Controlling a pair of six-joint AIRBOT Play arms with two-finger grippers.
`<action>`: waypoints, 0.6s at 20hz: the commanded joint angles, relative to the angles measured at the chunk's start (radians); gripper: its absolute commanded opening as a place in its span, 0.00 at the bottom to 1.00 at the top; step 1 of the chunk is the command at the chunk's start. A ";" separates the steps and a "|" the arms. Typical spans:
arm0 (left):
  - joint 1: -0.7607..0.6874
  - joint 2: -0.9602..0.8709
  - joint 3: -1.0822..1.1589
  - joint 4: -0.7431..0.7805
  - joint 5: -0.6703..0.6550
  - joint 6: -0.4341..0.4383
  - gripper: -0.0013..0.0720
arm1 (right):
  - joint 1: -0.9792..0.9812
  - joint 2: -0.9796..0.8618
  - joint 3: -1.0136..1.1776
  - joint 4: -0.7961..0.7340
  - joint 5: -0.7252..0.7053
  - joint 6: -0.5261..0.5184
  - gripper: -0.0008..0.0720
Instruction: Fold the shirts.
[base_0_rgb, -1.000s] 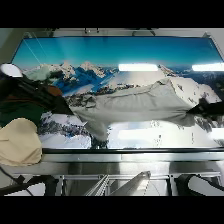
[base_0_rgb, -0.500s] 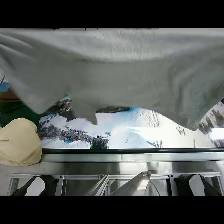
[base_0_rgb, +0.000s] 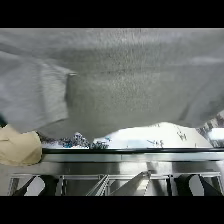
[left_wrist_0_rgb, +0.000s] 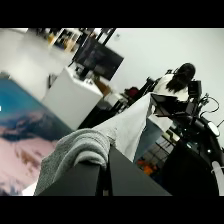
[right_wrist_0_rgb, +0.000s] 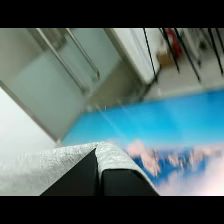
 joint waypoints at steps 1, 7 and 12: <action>-0.229 -0.193 0.001 0.327 0.176 -0.001 0.06 | 0.165 -0.163 -0.138 -0.198 -0.083 -0.015 0.03; -0.415 -0.783 0.264 0.497 0.250 -0.042 0.05 | 0.289 -0.691 -0.208 -0.106 -0.301 -0.242 0.03; -0.432 -1.157 0.627 0.498 0.240 -0.153 0.03 | 0.284 -0.999 -0.111 0.067 -0.318 -0.379 0.03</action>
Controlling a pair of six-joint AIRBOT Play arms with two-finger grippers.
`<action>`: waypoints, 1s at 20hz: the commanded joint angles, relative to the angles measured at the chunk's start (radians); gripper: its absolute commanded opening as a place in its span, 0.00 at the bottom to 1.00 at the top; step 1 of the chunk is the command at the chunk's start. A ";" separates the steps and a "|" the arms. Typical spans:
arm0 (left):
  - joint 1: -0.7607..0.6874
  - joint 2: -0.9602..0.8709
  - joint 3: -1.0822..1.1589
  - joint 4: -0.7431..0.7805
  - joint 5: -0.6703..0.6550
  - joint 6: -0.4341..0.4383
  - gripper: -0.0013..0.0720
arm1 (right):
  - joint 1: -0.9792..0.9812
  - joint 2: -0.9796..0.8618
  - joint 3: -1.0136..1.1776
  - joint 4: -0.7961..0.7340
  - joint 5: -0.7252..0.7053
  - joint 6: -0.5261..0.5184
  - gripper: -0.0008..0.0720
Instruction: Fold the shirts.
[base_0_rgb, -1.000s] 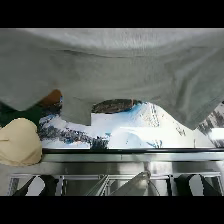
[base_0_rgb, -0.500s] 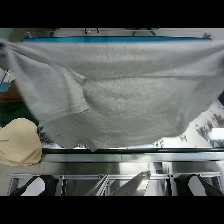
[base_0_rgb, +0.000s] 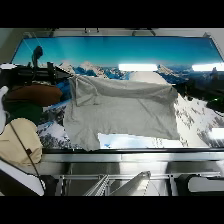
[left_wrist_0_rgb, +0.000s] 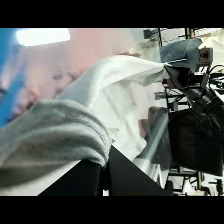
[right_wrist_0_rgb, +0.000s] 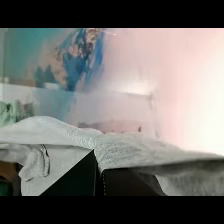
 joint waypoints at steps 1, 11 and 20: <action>-0.020 -0.240 0.228 0.028 0.002 -0.068 0.03 | 0.008 -0.188 0.065 0.079 -0.028 -0.090 0.03; 0.039 -0.313 0.383 -0.113 0.068 -0.076 0.38 | -0.060 -0.164 0.224 0.069 -0.048 -0.134 0.49; 0.121 -0.074 -0.001 0.266 -0.271 -0.119 0.02 | -0.212 0.036 -0.032 -0.857 0.306 0.389 0.48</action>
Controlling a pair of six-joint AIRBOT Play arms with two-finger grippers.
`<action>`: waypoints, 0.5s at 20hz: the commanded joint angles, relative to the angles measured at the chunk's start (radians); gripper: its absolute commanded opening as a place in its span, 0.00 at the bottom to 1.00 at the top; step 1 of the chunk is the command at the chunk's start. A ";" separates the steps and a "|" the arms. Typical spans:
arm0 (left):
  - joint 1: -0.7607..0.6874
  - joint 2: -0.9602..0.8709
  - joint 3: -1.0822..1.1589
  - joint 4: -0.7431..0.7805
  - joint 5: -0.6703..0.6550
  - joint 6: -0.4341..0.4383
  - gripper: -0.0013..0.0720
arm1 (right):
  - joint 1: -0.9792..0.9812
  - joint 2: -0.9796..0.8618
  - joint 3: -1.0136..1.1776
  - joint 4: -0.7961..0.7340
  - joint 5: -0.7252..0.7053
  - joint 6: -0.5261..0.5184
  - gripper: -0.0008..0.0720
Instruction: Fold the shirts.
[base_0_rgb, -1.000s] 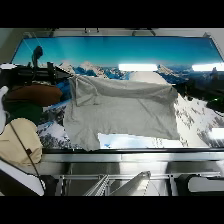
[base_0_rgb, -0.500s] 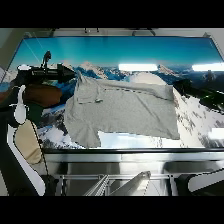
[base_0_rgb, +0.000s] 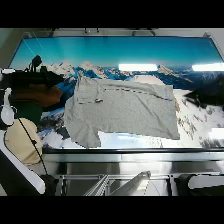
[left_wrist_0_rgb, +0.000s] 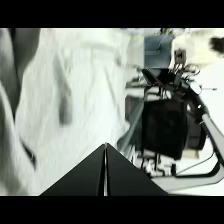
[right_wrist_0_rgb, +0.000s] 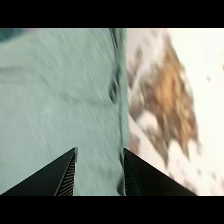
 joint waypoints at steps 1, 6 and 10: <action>0.005 0.155 -0.259 0.300 -0.003 0.020 0.02 | -0.020 0.077 -0.195 -0.338 0.071 0.165 0.48; 0.042 0.315 -0.491 0.483 0.035 0.019 0.02 | 0.019 0.085 -0.406 -0.268 -0.028 0.124 0.45; 0.071 0.432 -0.666 0.603 0.106 -0.025 0.02 | 0.126 0.085 -0.401 -0.139 -0.037 0.068 0.08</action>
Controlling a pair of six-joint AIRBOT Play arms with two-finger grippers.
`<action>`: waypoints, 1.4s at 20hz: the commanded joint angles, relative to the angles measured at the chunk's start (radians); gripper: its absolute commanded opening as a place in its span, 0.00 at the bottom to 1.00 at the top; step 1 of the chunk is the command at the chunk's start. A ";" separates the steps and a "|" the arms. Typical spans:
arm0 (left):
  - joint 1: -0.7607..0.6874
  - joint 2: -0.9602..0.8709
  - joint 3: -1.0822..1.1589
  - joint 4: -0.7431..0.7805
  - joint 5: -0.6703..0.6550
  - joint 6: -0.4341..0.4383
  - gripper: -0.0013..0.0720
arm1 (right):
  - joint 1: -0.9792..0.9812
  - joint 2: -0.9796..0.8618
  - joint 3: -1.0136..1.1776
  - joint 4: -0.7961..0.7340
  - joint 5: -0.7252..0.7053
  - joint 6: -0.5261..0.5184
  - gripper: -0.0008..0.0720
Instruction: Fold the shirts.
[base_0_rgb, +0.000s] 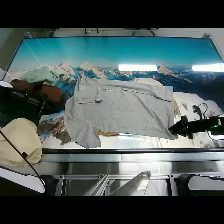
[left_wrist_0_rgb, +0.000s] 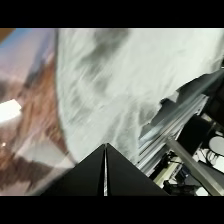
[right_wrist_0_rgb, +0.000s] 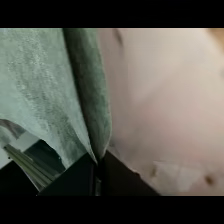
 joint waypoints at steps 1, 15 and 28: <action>0.008 0.103 -0.174 0.146 0.064 -0.043 0.04 | 0.087 0.005 -0.018 0.023 -0.105 -0.052 0.03; -0.314 0.070 -0.271 0.098 0.283 -0.050 0.05 | 0.104 0.047 0.029 -0.002 -0.044 -0.066 0.03; -0.183 0.508 -0.574 0.113 0.093 -0.072 0.05 | -0.161 0.130 0.082 -0.175 0.084 0.027 0.03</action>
